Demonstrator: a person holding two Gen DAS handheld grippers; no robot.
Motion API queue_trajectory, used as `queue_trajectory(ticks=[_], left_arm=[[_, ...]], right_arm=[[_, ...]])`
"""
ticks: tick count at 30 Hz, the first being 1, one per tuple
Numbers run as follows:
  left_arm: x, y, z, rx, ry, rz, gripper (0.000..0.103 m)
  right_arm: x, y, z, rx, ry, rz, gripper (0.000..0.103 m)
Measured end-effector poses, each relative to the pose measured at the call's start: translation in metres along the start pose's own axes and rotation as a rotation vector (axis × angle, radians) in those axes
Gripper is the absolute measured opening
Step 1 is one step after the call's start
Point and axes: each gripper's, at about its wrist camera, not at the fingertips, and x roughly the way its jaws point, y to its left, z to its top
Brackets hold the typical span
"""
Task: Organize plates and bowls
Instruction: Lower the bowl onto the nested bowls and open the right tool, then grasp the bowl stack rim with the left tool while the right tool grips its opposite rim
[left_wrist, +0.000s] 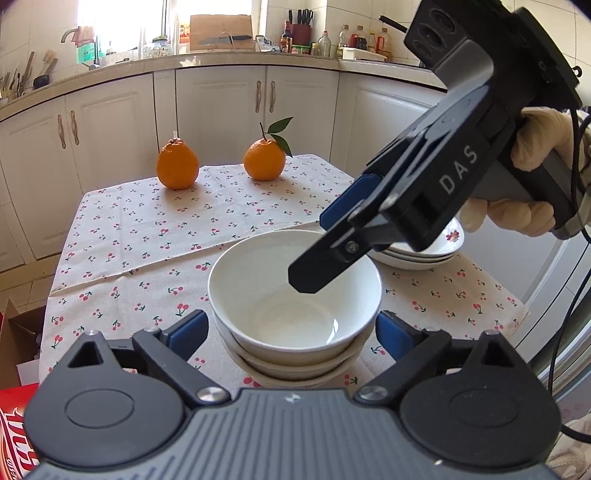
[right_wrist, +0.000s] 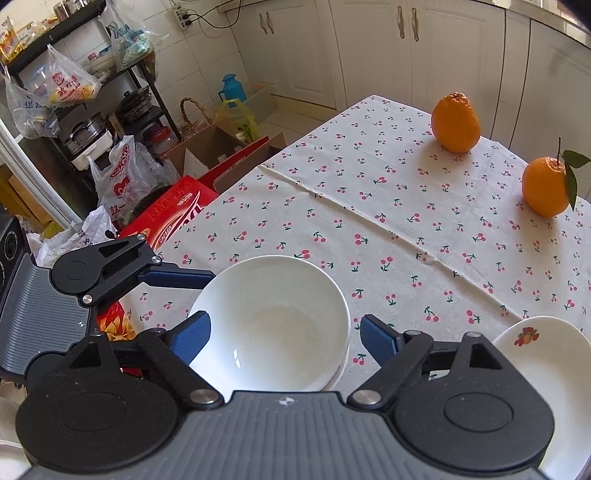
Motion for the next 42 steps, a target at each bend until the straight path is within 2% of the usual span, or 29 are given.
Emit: queue_trajectory(ticks=[3, 9, 12, 14, 17, 22, 25, 29, 34, 42], left_arm=[[-0.002, 0.000, -0.003, 0.019, 0.009, -0.006, 0.097], [-0.013, -0.002, -0.009, 0.068, 0.004, -0.005, 0.097], [-0.019, -0.002, -0.012, 0.097, -0.016, 0.018, 0.099], [-0.023, -0.002, -0.014, 0.107, -0.026, 0.039, 0.100], [-0.027, 0.003, -0.017, 0.114, -0.026, 0.031, 0.100], [-0.026, 0.014, -0.024, 0.112, 0.022, -0.003, 0.101], [-0.018, 0.020, -0.029, 0.136, 0.061, 0.019, 0.101], [-0.005, 0.025, -0.031, 0.177, 0.093, -0.001, 0.101], [0.012, 0.026, -0.029, 0.239, 0.128, -0.043, 0.100], [0.038, 0.028, -0.023, 0.329, 0.184, -0.119, 0.100]], right_arm=[[-0.001, 0.004, -0.002, -0.018, -0.013, -0.024, 0.102], [-0.007, 0.017, -0.011, -0.067, -0.041, -0.056, 0.103], [-0.013, 0.026, -0.018, -0.096, -0.070, -0.082, 0.103], [-0.016, 0.033, -0.024, -0.127, -0.082, -0.110, 0.103], [-0.023, 0.044, -0.038, -0.192, -0.110, -0.144, 0.103], [-0.020, 0.056, -0.068, -0.269, -0.113, -0.212, 0.103], [-0.009, 0.055, -0.086, -0.277, -0.080, -0.219, 0.103], [0.008, 0.047, -0.100, -0.276, -0.049, -0.257, 0.103], [0.020, 0.035, -0.100, -0.262, -0.044, -0.223, 0.103], [0.041, 0.027, -0.086, -0.310, -0.029, -0.154, 0.103]])
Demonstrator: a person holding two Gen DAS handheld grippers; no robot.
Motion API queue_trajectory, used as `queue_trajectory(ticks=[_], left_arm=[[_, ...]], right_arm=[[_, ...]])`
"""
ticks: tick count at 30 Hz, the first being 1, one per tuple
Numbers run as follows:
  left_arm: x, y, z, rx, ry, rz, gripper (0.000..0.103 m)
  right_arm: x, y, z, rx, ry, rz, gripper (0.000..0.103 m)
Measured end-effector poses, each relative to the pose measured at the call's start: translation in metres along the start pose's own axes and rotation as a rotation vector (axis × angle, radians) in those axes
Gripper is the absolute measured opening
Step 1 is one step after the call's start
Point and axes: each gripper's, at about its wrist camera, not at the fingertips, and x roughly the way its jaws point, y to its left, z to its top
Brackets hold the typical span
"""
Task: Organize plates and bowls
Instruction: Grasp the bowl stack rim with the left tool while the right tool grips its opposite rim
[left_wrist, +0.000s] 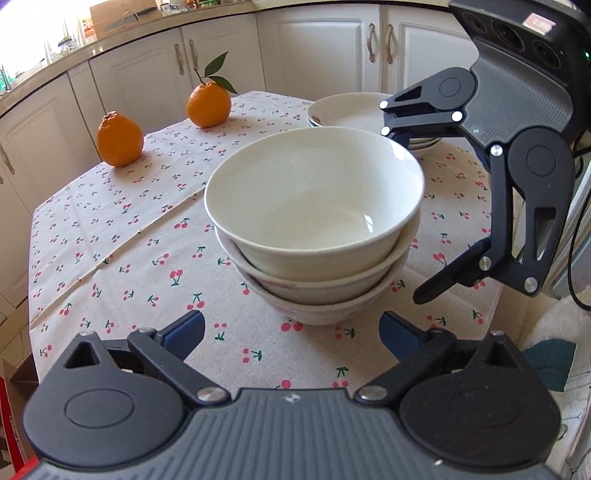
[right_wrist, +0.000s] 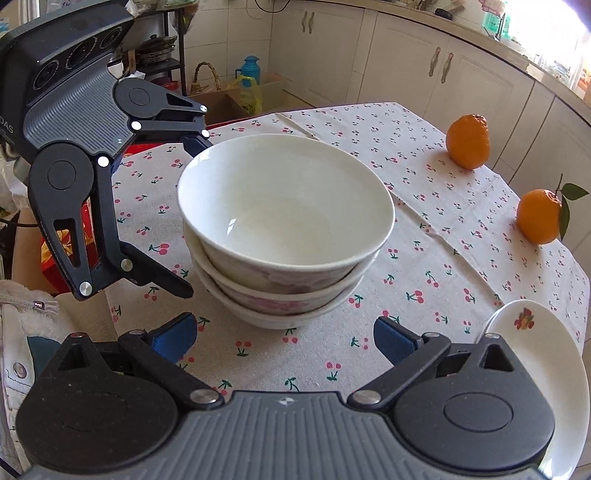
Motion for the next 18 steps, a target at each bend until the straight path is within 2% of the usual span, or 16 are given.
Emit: queue_trajectory(ticks=[8, 11, 18], left_arm=[[0.004, 0.012, 0.007, 0.093, 0.012, -0.127, 0.097], [0.008, 0.017, 0.011, 0.129, 0.007, -0.170, 0.093], [0.017, 0.026, 0.014, 0.127, 0.022, -0.253, 0.090]], right_arm=[[0.010, -0.010, 0.012, -0.087, 0.015, 0.065, 0.103], [0.011, -0.015, 0.015, -0.102, 0.025, 0.097, 0.103], [0.015, -0.022, 0.019, -0.125, 0.035, 0.147, 0.100]])
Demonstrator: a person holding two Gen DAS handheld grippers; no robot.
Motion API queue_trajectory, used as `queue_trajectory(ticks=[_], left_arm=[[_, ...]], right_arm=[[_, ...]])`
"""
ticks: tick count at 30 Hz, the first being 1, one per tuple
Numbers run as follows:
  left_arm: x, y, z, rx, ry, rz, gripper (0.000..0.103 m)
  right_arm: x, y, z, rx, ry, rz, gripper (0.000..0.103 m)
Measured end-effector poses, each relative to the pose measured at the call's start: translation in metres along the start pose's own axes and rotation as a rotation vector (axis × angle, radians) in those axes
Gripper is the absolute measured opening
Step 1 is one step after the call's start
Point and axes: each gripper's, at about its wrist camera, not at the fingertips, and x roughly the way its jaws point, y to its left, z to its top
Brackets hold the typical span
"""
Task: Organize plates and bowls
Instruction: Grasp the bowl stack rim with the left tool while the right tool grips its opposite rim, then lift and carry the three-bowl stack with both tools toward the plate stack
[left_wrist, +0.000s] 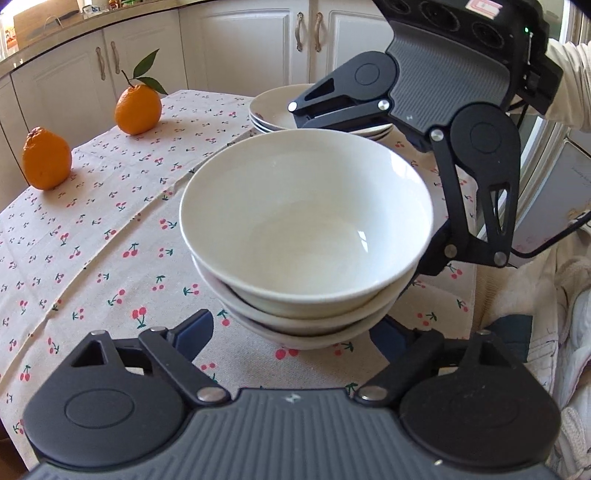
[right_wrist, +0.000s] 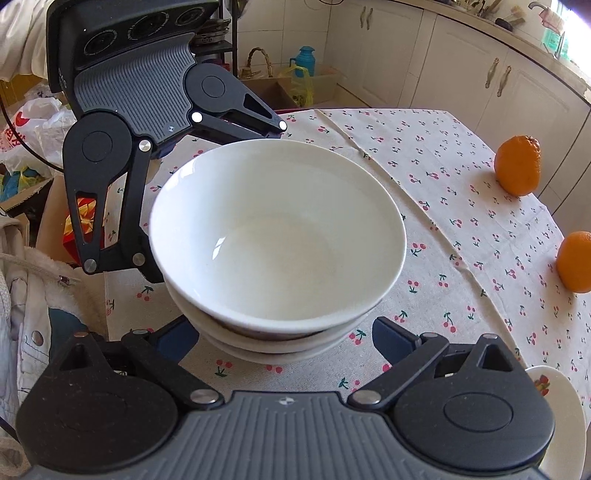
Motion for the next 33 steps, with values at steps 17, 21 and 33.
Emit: queue_trajectory(ticks=[17, 21, 33], left_arm=[[0.0055, 0.0067, 0.0036, 0.051, 0.007, -0.079, 0.082], [0.0059, 0.0079, 0.0035, 0.048, 0.007, -0.084, 0.082], [0.0040, 0.0027, 0.0056, 0.031, 0.012, -0.070, 0.081]], right_arm=[[0.0049, -0.0078, 0.0081, -0.041, 0.023, 0.078, 0.092], [0.0038, -0.0076, 0.0077, -0.041, 0.025, 0.083, 0.092], [0.0006, -0.0078, 0.0070, -0.037, 0.023, 0.086, 0.091]])
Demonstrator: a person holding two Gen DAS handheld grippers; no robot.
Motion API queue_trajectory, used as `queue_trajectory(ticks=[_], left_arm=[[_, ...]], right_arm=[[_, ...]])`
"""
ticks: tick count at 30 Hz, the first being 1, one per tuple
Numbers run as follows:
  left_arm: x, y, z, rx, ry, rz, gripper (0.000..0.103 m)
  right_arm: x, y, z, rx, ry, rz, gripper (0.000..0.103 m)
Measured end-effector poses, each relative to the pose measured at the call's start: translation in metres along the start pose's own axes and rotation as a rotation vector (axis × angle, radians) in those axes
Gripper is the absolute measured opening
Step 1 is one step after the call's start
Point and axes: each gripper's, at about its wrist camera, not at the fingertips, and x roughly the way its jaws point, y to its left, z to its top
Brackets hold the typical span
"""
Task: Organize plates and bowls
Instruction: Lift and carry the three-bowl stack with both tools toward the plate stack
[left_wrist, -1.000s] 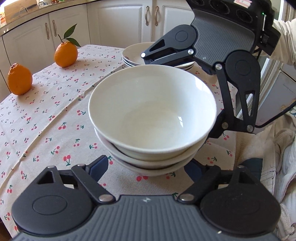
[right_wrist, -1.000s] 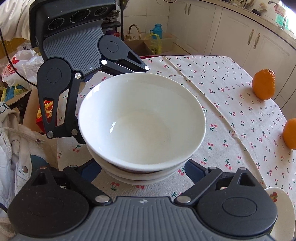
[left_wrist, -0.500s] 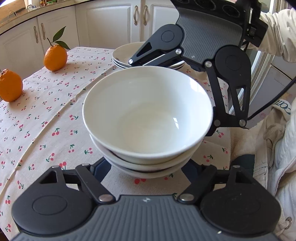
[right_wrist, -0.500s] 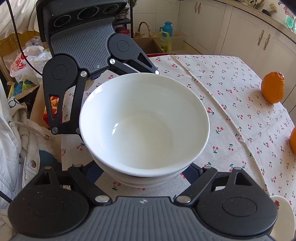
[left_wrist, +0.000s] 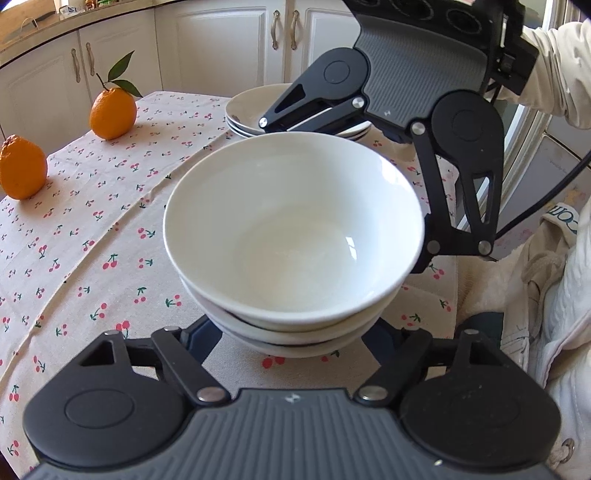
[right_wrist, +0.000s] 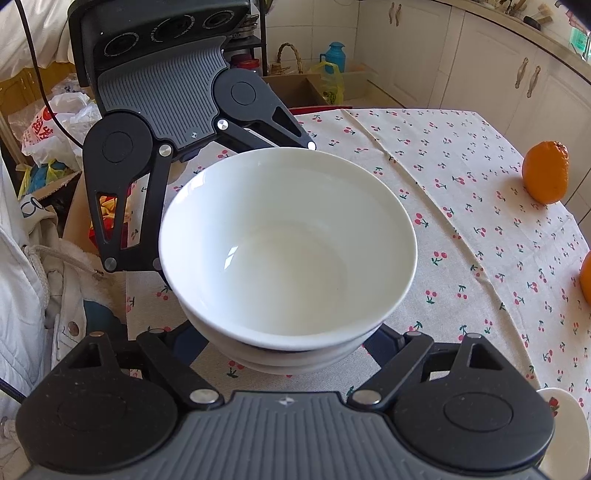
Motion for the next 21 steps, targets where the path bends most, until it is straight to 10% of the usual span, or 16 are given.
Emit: queue_trajectory(ticks=[21], left_arm=[[0.003, -0.040, 0.059, 0.044, -0.019, 0.048, 0.081]], right_arm=[[-0.061, -0.003, -0.035, -0.003, -0.056, -0.062, 0.091]])
